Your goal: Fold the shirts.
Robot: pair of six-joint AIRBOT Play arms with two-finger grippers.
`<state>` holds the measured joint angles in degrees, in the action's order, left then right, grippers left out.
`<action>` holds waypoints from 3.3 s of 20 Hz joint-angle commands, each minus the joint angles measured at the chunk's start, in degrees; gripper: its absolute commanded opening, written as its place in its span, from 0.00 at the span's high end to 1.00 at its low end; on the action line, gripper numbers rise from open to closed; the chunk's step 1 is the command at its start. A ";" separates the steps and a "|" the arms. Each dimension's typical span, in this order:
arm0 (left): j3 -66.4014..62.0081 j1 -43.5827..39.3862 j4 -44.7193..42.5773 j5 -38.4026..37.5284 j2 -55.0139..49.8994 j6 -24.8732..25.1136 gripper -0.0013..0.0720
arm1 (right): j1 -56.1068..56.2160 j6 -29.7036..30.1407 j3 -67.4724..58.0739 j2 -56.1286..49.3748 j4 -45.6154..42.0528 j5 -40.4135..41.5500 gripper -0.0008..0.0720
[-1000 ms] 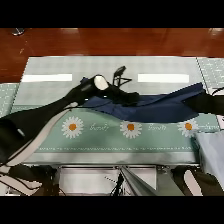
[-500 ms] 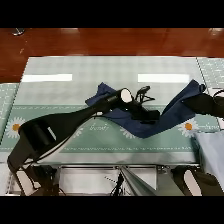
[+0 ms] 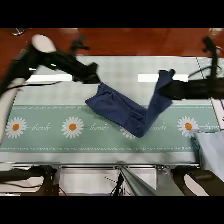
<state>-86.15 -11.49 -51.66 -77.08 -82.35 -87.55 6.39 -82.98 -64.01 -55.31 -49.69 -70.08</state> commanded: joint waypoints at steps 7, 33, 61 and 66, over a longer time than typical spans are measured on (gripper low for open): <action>31.08 10.05 -6.34 9.51 49.53 -0.61 0.96 | 19.50 -0.87 -29.55 -42.58 0.48 5.81 0.96; 54.73 9.33 -2.05 19.10 51.89 1.05 0.95 | -4.31 -11.19 48.72 14.82 8.74 29.90 0.14; 55.95 9.31 -1.25 22.27 46.58 1.46 0.95 | -0.48 -4.63 -29.68 -23.56 -2.21 -0.79 0.96; 57.51 9.31 -1.22 22.05 46.58 1.40 0.95 | -14.36 -9.31 -43.06 -22.27 -2.27 -13.35 0.96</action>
<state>-29.28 -2.13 -52.88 -54.89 -35.70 -86.15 -0.95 -88.31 -99.39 -78.35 -50.37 -75.33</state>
